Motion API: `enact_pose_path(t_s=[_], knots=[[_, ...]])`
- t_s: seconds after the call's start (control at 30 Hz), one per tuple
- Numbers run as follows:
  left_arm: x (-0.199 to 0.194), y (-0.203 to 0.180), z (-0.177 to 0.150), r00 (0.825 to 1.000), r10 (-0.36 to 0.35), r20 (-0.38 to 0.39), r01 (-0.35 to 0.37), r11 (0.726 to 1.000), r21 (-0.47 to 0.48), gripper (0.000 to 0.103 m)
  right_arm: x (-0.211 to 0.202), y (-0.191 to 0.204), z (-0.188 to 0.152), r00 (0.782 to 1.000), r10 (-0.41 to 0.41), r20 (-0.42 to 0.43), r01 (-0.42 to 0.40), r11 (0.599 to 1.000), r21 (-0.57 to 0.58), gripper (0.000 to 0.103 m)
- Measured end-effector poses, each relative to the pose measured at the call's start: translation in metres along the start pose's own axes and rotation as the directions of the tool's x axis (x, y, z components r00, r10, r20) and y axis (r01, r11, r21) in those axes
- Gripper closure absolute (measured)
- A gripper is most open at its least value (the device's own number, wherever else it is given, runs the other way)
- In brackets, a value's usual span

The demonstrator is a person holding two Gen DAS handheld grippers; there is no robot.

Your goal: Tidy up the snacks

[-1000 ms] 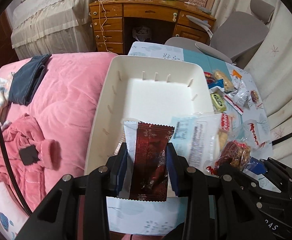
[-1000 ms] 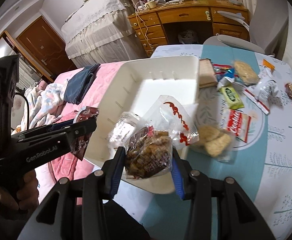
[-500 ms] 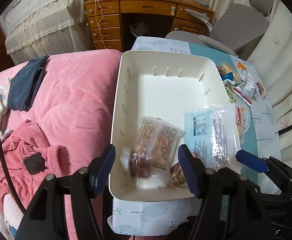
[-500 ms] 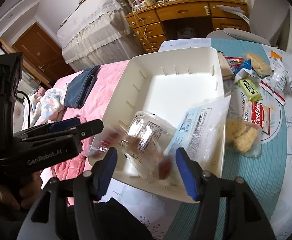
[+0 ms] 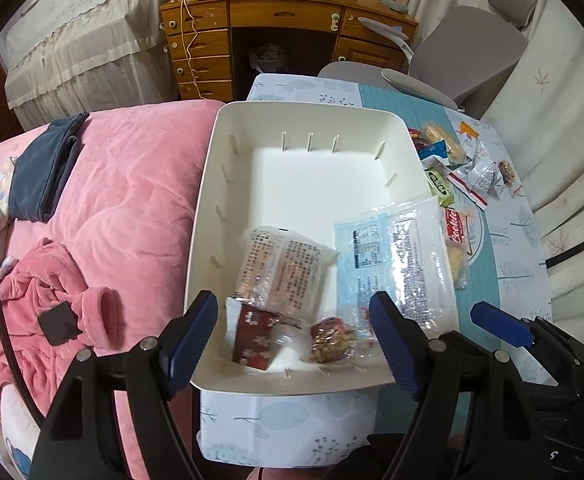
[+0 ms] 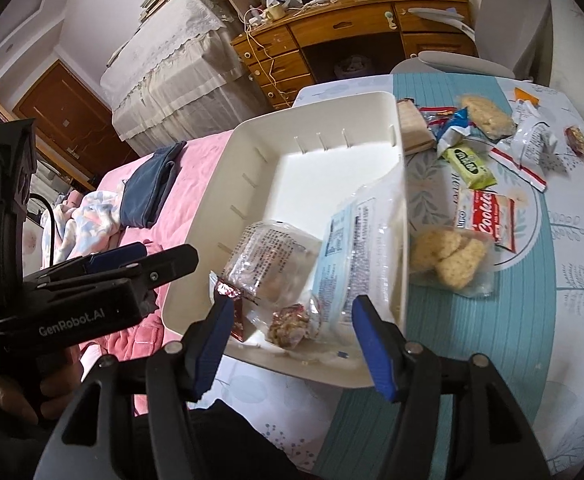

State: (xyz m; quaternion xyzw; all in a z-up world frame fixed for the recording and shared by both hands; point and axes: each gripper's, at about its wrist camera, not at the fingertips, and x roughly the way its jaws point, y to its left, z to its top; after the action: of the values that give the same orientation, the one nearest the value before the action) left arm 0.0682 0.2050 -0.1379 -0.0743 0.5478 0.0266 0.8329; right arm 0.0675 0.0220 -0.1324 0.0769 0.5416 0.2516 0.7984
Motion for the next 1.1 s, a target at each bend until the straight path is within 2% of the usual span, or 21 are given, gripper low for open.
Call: enact_pose_path(t_s=[0.27,0.4,0.63,0.8,0.93,1.1], knots=[[-0.002,-0.030,-0.007,0.999,0.003,-0.037,-0.005,0.999,-0.048,0.024,-0.020,-0.025,-0.003,1.000,-0.004,-0.007,0.004,1.000,-0.018,0.041],[-0.006,-0.048,-0.012,0.999,0.028,-0.040,-0.031,0.997,-0.073,0.024,-0.030,-0.043,-0.003,1.000,-0.011,-0.016,0.010,1.000,-0.030,0.031],[-0.017,-0.082,-0.013,0.998,0.053,-0.044,-0.059,0.987,-0.149,0.023,-0.046,-0.077,-0.004,0.999,-0.031,-0.030,0.029,0.998,-0.052,0.030],[-0.020,-0.105,-0.013,0.997,0.058,-0.057,-0.070,0.966,-0.247,0.023,-0.058,-0.100,-0.005,0.998,-0.058,-0.027,0.055,0.994,-0.095,0.030],[-0.016,-0.121,-0.015,0.995,0.056,-0.078,-0.079,0.940,-0.333,0.023,-0.065,-0.120,-0.004,0.996,-0.088,-0.015,0.085,0.985,-0.148,0.031],[-0.006,-0.145,-0.020,0.988,0.061,-0.143,-0.116,0.904,-0.412,0.023,-0.070,-0.146,-0.001,0.994,-0.113,0.007,0.111,0.965,-0.237,0.031]])
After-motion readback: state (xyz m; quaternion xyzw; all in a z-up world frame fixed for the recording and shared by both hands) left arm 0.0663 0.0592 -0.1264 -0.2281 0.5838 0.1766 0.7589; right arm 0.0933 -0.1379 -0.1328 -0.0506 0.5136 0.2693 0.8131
